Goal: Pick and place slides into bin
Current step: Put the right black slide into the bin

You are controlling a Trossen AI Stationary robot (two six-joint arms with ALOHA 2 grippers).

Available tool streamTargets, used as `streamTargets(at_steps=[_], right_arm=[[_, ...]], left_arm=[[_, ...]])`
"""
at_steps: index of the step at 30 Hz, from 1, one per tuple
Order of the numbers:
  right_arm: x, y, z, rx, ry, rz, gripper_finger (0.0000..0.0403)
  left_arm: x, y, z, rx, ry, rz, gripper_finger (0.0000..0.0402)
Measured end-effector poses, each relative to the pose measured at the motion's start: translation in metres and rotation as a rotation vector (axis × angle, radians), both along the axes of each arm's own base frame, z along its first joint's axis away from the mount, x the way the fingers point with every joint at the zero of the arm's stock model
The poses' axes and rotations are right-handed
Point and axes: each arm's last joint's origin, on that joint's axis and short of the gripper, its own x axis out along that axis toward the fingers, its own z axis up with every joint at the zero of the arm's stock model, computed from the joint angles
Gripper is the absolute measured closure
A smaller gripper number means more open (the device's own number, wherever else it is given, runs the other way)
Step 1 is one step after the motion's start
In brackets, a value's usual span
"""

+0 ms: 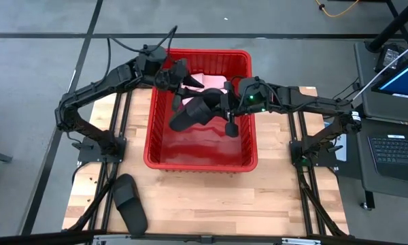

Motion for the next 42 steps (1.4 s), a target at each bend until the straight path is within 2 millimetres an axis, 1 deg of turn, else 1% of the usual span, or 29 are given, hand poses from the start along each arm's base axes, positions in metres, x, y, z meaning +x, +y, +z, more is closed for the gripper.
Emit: streamTargets(at_steps=[7, 13, 16, 18, 23, 26, 30, 32, 34, 40, 42], right_arm=[[0.000, 0.000, 0.000, 0.000, 0.000, 0.000, 0.0388], [0.000, 0.000, 0.000, 0.002, 0.004, 0.003, 0.0388], [0.000, 0.000, -0.001, 0.003, 0.006, 0.006, 0.0388], [0.000, 0.001, -0.001, 0.004, 0.010, 0.010, 0.0388], [-0.001, 0.001, -0.001, 0.005, 0.009, 0.011, 0.0388], [-0.001, 0.001, -0.001, 0.003, 0.010, 0.012, 0.0388], [-0.001, 0.001, -0.001, -0.002, 0.017, 0.015, 0.0388], [-0.001, 0.001, -0.002, -0.012, 0.020, 0.020, 0.0388], [-0.001, 0.001, -0.002, -0.014, 0.019, 0.021, 0.0388], [-0.001, 0.001, -0.001, -0.018, 0.016, 0.023, 0.0388], [-0.001, 0.001, -0.001, -0.018, 0.014, 0.023, 0.0388]], left_arm=[[0.004, 0.002, -0.003, -0.017, 0.009, 0.004, 0.0269], [0.017, 0.007, -0.013, -0.035, 0.023, -0.008, 0.0269], [0.022, 0.007, -0.014, -0.067, -0.001, -0.067, 0.0269], [0.023, 0.007, -0.014, -0.078, -0.012, -0.094, 0.0269], [0.024, 0.007, -0.013, -0.071, -0.022, -0.088, 0.0270], [0.024, 0.007, -0.013, -0.073, -0.022, -0.088, 0.0281], [0.026, 0.005, -0.014, -0.120, -0.011, -0.078, 0.0308], [0.026, 0.005, -0.015, -0.142, -0.004, -0.072, 0.0314], [0.027, 0.005, -0.015, -0.147, -0.003, -0.073, 0.0313], [0.028, 0.002, -0.016, -0.147, 0.000, -0.074, 0.0283], [0.029, 0.002, -0.016, -0.140, 0.001, -0.071, 0.0280]])
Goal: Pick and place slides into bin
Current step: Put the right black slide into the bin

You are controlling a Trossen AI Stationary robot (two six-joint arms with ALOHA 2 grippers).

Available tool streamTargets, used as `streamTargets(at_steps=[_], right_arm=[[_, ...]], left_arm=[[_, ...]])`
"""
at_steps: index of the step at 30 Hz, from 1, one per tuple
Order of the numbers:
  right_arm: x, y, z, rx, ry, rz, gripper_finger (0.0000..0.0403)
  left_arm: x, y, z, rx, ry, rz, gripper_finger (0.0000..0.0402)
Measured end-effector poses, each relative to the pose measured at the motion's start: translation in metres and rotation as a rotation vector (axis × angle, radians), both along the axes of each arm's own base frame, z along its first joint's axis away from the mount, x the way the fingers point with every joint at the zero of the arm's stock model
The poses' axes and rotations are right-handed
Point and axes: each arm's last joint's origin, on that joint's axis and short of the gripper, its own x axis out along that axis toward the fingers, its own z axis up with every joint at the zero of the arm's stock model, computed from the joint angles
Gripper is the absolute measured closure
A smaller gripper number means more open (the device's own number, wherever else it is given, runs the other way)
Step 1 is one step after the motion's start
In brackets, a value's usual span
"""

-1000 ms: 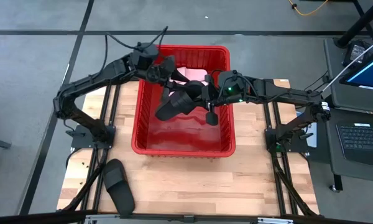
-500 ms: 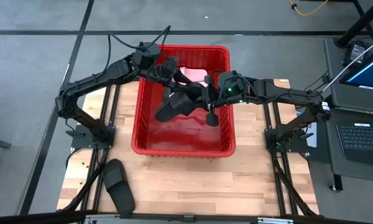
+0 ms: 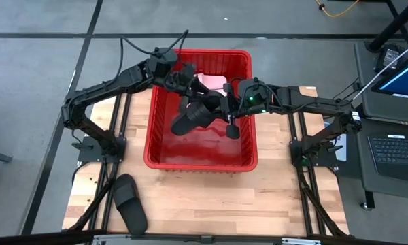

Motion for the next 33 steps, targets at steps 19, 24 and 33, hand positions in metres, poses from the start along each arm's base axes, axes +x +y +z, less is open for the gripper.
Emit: streamTargets(at_steps=[19, 24, 33], right_arm=[[0.000, 0.000, 0.000, 0.042, -0.001, -0.030, 0.0382], [0.000, -0.001, 0.000, 0.065, -0.003, -0.046, 0.0333], [-0.001, -0.007, 0.010, -0.061, -0.078, -0.235, 0.0286]], left_arm=[[0.000, 0.001, 0.000, 0.070, -0.005, 0.008, 0.0337], [0.000, 0.002, 0.000, 0.088, -0.006, 0.025, 0.0338], [-0.012, 0.016, 0.014, 0.164, -0.037, 0.085, 0.0338]])
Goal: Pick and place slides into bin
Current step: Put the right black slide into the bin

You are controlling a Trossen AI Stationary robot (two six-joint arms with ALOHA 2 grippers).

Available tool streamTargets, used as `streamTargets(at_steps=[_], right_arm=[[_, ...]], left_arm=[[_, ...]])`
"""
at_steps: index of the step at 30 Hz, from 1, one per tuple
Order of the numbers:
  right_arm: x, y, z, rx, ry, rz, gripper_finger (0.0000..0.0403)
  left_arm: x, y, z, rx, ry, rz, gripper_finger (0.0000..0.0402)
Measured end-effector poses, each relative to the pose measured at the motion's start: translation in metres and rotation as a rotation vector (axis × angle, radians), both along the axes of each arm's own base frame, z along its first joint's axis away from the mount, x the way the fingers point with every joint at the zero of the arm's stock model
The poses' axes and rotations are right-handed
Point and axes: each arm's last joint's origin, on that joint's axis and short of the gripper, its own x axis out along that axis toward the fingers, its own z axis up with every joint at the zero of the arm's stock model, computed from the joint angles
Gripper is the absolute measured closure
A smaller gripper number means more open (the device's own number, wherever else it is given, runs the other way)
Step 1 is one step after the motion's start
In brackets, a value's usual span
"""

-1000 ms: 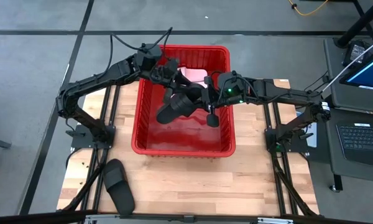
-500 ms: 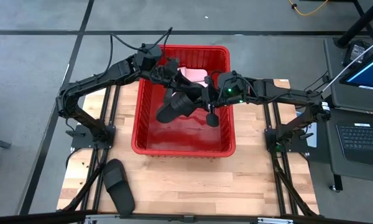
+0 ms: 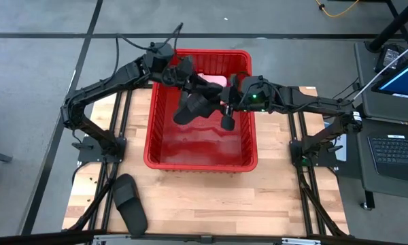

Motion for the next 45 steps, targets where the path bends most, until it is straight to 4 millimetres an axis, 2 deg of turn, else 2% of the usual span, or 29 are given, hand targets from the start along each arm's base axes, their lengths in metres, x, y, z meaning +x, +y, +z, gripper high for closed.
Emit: streamTargets(at_steps=[6, 12, 20, 27, 34, 39, 45], right_arm=[[-0.009, -0.001, 0.016, -0.074, -0.076, -0.046, 0.0253], [-0.019, 0.000, 0.027, -0.033, -0.144, -0.061, 0.0232], [-0.031, 0.002, 0.036, 0.129, -0.224, -0.110, 0.0231], [-0.034, 0.002, 0.028, 0.214, -0.150, -0.148, 0.0260], [-0.031, 0.003, 0.020, 0.257, -0.103, -0.167, 0.0285], [-0.026, 0.004, 0.020, 0.271, -0.134, -0.163, 0.0289], [0.001, 0.006, 0.013, 0.291, -0.215, -0.145, 0.0289]], left_arm=[[-0.021, 0.011, 0.016, 0.058, -0.043, 0.103, 0.0339], [-0.041, 0.014, 0.032, 0.109, -0.106, 0.179, 0.0339], [-0.051, 0.013, 0.058, 0.181, -0.304, 0.219, 0.0339], [-0.053, 0.013, 0.060, 0.204, -0.317, 0.250, 0.0339], [-0.065, 0.003, 0.041, 0.227, -0.334, 0.302, 0.0339], [-0.093, -0.013, 0.027, 0.254, -0.532, 0.341, 0.0339], [-0.112, -0.022, 0.000, 0.208, -0.748, 0.427, 0.0339]])
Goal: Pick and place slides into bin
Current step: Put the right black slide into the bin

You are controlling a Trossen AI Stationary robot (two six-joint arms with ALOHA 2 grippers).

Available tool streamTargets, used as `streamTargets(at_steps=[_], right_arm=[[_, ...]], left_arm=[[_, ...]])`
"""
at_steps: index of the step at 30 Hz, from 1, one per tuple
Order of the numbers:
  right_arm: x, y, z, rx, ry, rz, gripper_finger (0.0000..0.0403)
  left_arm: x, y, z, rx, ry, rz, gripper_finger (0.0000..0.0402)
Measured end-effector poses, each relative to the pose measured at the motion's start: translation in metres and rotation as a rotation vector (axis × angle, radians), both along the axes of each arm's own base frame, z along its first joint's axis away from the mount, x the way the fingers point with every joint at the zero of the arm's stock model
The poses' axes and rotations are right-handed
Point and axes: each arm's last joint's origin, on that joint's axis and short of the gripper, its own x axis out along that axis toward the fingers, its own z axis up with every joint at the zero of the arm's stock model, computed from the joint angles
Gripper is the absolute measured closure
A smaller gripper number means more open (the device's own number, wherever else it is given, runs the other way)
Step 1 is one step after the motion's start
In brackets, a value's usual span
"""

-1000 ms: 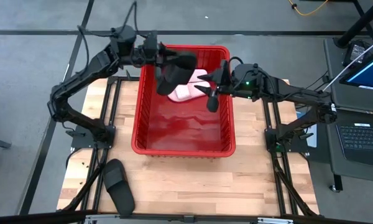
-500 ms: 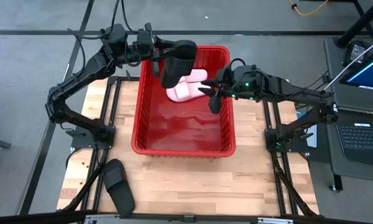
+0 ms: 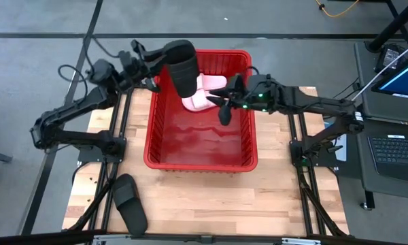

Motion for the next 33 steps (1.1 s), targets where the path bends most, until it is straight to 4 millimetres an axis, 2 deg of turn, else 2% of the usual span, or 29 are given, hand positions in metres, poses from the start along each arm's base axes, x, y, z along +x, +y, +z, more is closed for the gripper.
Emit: streamTargets(at_steps=[9, 14, 19, 26, 33], right_arm=[[0.039, -0.003, -0.016, 0.083, -0.131, -0.020, 0.0289], [0.054, -0.004, -0.018, 0.076, -0.221, -0.015, 0.0289], [0.060, -0.010, -0.021, 0.094, -0.257, -0.030, 0.0289], [0.072, -0.011, -0.016, 0.086, -0.429, 0.034, 0.0289], [0.081, -0.016, -0.024, 0.135, -0.461, 0.036, 0.0289]], left_arm=[[-0.012, -0.005, -0.026, 0.002, -0.226, 0.033, 0.0339], [-0.011, -0.009, -0.042, 0.016, -0.273, 0.008, 0.0339], [-0.019, -0.017, -0.050, 0.072, -0.381, -0.010, 0.0339], [-0.018, -0.021, -0.070, 0.025, -0.400, 0.028, 0.0339], [-0.024, -0.026, -0.071, 0.079, -0.465, 0.015, 0.0339]])
